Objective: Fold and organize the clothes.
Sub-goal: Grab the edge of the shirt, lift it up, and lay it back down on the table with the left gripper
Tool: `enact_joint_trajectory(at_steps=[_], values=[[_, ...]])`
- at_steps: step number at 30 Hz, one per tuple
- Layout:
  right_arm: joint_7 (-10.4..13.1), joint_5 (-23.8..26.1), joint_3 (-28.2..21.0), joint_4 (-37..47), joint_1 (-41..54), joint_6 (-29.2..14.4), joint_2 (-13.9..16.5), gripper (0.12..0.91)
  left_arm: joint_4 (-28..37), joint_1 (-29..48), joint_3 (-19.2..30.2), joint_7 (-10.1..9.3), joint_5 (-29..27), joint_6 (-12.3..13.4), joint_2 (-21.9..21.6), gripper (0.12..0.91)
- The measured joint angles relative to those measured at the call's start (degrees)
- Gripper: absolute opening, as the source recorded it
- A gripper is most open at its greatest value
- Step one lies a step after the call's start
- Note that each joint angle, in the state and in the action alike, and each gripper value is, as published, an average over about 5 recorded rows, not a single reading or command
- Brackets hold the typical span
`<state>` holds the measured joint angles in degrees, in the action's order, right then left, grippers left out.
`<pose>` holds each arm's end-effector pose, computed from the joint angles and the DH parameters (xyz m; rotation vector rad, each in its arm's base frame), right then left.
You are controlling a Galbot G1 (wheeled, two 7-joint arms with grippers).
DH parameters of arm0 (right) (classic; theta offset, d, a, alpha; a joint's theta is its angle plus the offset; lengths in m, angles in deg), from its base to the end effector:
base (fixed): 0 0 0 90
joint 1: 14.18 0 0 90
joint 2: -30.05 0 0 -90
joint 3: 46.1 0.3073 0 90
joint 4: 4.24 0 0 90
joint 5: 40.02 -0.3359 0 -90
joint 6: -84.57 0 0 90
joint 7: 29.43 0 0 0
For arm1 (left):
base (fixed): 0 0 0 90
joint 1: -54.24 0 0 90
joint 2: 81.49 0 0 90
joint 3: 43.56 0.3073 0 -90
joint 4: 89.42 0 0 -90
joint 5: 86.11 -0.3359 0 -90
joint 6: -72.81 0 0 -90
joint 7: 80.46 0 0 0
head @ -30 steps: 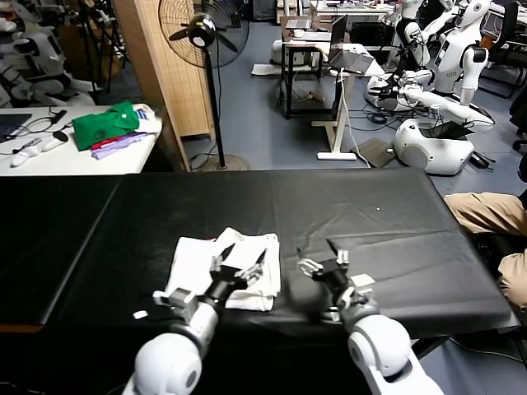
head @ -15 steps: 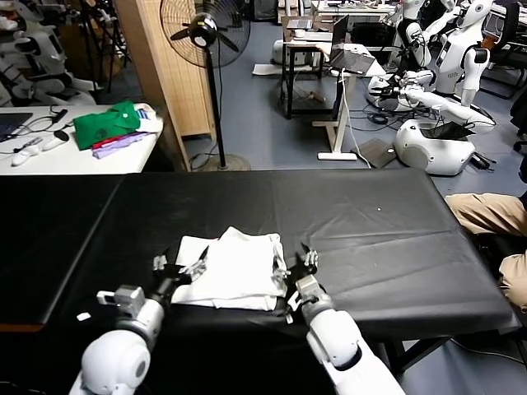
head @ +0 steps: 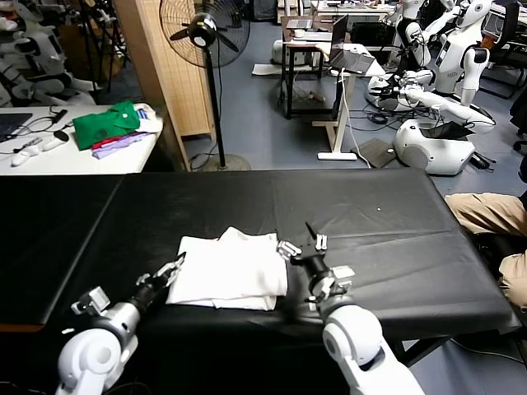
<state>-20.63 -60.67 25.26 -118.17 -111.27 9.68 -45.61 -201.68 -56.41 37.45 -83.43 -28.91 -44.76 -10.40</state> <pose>0.2652 0.0527 -0.2245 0.4363 -3.0113 -0.2084 0.2328 0.1043 -0.2529 -0.1459 -2.5943 0.8283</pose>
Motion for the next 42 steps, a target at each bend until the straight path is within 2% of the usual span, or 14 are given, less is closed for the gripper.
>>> enact_joint_trajectory(at_steps=[4,7,16,18,20,23,25,28,31,34,37,42], values=[[0.1,-0.5,0.6,-1.1,-0.4,0.0,0.0,0.798,0.7,-0.2,-0.2,1.03,1.6,-0.6,0.3,0.781],[0.1,-0.6,0.8,-1.6,-0.7,0.0,-0.1,0.798,1.2,-0.3,-0.2,1.41,1.8,-0.8,0.4,0.691],[0.1,-0.8,2.0,-2.4,-1.4,0.4,-0.2,0.798,2.3,-0.2,0.7,2.08,0.6,-1.2,0.8,0.222],[0.1,-0.8,2.3,-2.5,-1.5,0.5,-0.1,0.798,2.3,-0.1,0.8,2.18,0.4,-1.1,1.0,0.162],[0.4,-0.8,2.7,-2.6,-1.7,0.7,-0.2,0.798,2.2,0.0,0.9,2.28,-0.2,-0.9,1.1,0.133],[1.5,-0.3,3.2,-2.8,-2.0,1.7,-0.3,0.798,1.7,0.0,1.0,2.35,-2.9,0.3,1.0,0.131],[2.9,0.9,3.8,-2.9,-2.3,3.1,-0.4,0.798,1.1,-0.3,1.1,2.17,-6.9,1.9,0.6,0.13],[4.7,3.6,4.9,-3.1,-2.9,5.7,-0.4,0.798,0.0,-0.9,1.0,1.15,-17.6,4.8,-0.8,0.13],[5.4,6.1,5.9,-3.3,-3.4,7.7,-0.4,0.798,-0.8,-1.8,0.1,-0.15,-30.1,6.6,-3.3,0.13],[5.4,7.6,6.4,-3.6,-3.9,8.4,-0.4,0.798,-1.3,-2.7,-1.4,-0.75,-40.1,7.3,-6.6,0.13],[5.3,8.1,6.6,-3.6,-4.2,8.5,-0.5,0.798,-1.9,-3.9,-3.6,-0.86,-47.0,7.7,-10.5,0.13],[5.2,8.3,6.3,-3.1,-3.7,8.7,-1.2,0.798,-3.6,-6.7,-8.7,-1.16,-53.8,8.1,-17.3,0.13]])
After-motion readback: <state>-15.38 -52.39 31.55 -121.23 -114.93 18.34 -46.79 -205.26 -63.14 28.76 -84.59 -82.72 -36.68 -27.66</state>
